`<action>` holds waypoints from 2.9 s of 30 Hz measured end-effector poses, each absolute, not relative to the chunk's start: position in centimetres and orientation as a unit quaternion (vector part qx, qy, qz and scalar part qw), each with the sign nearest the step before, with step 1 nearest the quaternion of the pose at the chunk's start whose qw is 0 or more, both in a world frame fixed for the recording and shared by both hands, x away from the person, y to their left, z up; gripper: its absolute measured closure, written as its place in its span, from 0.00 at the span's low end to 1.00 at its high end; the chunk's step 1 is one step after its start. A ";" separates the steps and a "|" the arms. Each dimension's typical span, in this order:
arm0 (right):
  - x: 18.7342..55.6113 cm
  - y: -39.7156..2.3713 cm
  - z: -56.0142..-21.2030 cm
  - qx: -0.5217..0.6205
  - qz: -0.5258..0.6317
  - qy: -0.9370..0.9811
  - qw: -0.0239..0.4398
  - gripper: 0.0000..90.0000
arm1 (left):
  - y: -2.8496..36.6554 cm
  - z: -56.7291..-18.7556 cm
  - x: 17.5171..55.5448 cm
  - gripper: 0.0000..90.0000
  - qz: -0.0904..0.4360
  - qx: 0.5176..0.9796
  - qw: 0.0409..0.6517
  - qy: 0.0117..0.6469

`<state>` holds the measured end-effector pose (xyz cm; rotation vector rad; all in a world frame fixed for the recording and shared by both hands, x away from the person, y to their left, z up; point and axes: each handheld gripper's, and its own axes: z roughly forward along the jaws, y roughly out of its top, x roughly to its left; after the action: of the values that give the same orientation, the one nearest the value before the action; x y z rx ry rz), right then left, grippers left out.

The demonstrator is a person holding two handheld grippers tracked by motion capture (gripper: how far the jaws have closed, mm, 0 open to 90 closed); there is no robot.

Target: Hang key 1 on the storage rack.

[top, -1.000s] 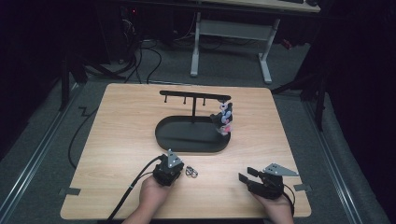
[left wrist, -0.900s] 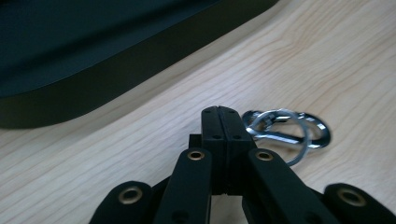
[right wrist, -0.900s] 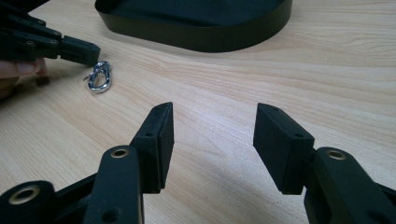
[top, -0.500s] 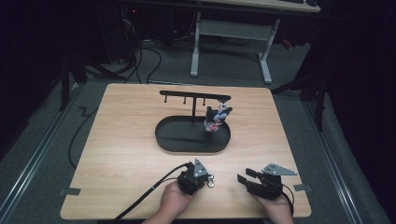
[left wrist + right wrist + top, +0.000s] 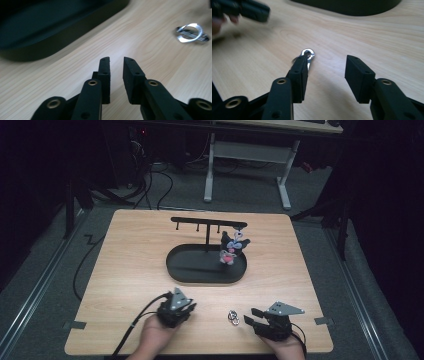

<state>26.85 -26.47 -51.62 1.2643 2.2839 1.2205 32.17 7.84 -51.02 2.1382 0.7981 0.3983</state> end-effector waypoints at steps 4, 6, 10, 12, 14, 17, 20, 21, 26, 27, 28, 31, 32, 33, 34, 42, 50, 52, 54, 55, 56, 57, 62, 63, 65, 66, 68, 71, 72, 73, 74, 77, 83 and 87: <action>26.6 -25.3 -51.8 0.425 0.405 0.798 0.135 0.66 | 12.7 -50.8 31.7 0.79 0.176 0.830 0.404 0.343; 26.5 -24.2 -52.1 0.417 0.392 0.808 0.138 0.65 | 15.4 -51.3 30.8 0.78 0.186 0.813 0.418 0.360; 26.4 -22.8 -52.2 0.412 0.376 0.816 0.154 0.58 | 17.2 -51.6 30.4 0.78 0.161 0.792 0.451 0.379; 26.6 -22.1 -52.4 0.407 0.366 0.821 0.160 0.56 | 17.6 -51.2 30.4 0.77 0.167 0.787 0.461 0.375; 26.8 -21.6 -52.6 0.406 0.362 0.824 0.159 0.55 | 17.8 -51.2 30.4 0.77 0.167 0.787 0.464 0.372; 27.1 -20.9 -52.9 0.408 0.350 0.826 0.172 0.52 | 18.0 -51.5 30.6 0.77 0.163 0.792 0.458 0.369; 27.5 -20.4 -52.9 0.418 0.348 0.821 0.176 0.55 | 18.1 -51.6 30.8 0.77 0.162 0.791 0.459 0.370; 27.6 -20.3 -52.9 0.416 0.346 0.821 0.181 0.58 | 18.2 -51.5 30.8 0.77 0.161 0.789 0.462 0.371; 27.6 -20.5 -52.8 0.418 0.346 0.820 0.185 0.69 | 18.3 -51.5 30.7 0.76 0.161 0.789 0.464 0.369; 27.5 -20.6 -52.8 0.419 0.345 0.819 0.184 0.69 | 18.3 -51.5 30.7 0.76 0.161 0.789 0.464 0.369; 27.5 -20.7 -52.8 0.420 0.345 0.818 0.186 0.70 | 18.2 -51.5 30.7 0.76 0.159 0.790 0.463 0.369; 27.3 -21.5 -52.4 0.424 0.355 0.812 0.186 0.78 | 18.1 -51.7 30.7 0.76 0.157 0.792 0.462 0.368; 27.3 -21.5 -52.4 0.424 0.355 0.812 0.186 0.78 | 18.1 -51.7 30.7 0.76 0.157 0.792 0.462 0.368; 27.3 -22.0 -52.2 0.427 0.359 0.809 0.185 0.81 | 18.0 -51.7 30.7 0.76 0.156 0.793 0.461 0.367; 27.3 -22.2 -52.1 0.429 0.359 0.808 0.187 0.82 | 17.8 -51.8 30.7 0.76 0.155 0.795 0.459 0.366; 27.3 -23.3 -51.9 0.448 0.370 0.798 0.162 0.74 | 17.4 -52.0 30.7 0.76 0.154 0.799 0.454 0.364; 27.0 -22.4 -52.4 0.429 0.334 0.822 0.167 0.71 | 17.5 -52.1 30.7 0.75 0.147 0.800 0.454 0.364; 26.9 -22.2 -52.4 0.424 0.330 0.825 0.177 0.75 | 17.5 -52.1 30.7 0.75 0.147 0.800 0.454 0.363; 27.0 -22.2 -52.4 0.423 0.330 0.825 0.176 0.75 | 17.6 -52.1 30.7 0.75 0.148 0.800 0.455 0.363; 27.0 -22.2 -52.4 0.424 0.329 0.825 0.177 0.75 | 17.6 -52.1 30.7 0.75 0.147 0.799 0.455 0.364; 27.0 -22.2 -52.4 0.423 0.330 0.825 0.178 0.75 | 17.6 -52.1 30.7 0.75 0.147 0.799 0.456 0.364; 27.0 -22.3 -52.3 0.422 0.329 0.826 0.177 0.75 | 17.6 -52.1 30.7 0.75 0.148 0.799 0.456 0.363; 27.1 -22.5 -52.2 0.427 0.329 0.824 0.176 0.75 | 17.6 -52.1 30.7 0.75 0.146 0.799 0.457 0.363; 27.2 -22.6 -52.2 0.430 0.331 0.822 0.176 0.75 | 17.6 -52.1 30.7 0.75 0.146 0.799 0.457 0.362; 27.2 -22.7 -52.1 0.433 0.333 0.819 0.174 0.75 | 17.6 -52.1 30.7 0.75 0.146 0.799 0.457 0.362; 27.2 -22.9 -52.1 0.436 0.336 0.817 0.172 0.75 | 17.6 -52.1 30.7 0.75 0.144 0.800 0.457 0.362; 27.2 -23.1 -52.0 0.441 0.341 0.813 0.170 0.75 | 17.6 -52.1 30.7 0.75 0.144 0.800 0.456 0.361; 27.2 -23.3 -51.9 0.444 0.346 0.809 0.172 0.75 | 17.5 -52.1 30.7 0.75 0.143 0.801 0.456 0.360; 27.3 -23.4 -51.8 0.446 0.347 0.807 0.171 0.75 | 17.5 -52.2 30.7 0.75 0.144 0.801 0.456 0.360; 27.3 -23.5 -51.8 0.447 0.345 0.808 0.169 0.75 | 17.5 -52.2 30.7 0.75 0.143 0.801 0.457 0.360; 27.3 -23.5 -51.8 0.447 0.345 0.808 0.169 0.75 | 17.5 -52.2 30.7 0.75 0.143 0.801 0.457 0.360; 27.3 -23.4 -52.0 0.444 0.342 0.810 0.170 0.75 | 17.4 -52.2 30.7 0.75 0.143 0.801 0.457 0.360; 27.4 -23.1 -52.2 0.442 0.337 0.814 0.168 0.75 | 17.3 -52.3 30.7 0.75 0.139 0.804 0.455 0.357; 27.6 -23.1 -52.3 0.447 0.340 0.813 0.154 0.75 | 17.4 -52.3 30.8 0.75 0.139 0.804 0.454 0.358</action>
<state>27.57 -23.07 -52.33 1.2827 2.3303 0.9757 30.75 17.36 -52.28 1.9840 0.8825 0.3424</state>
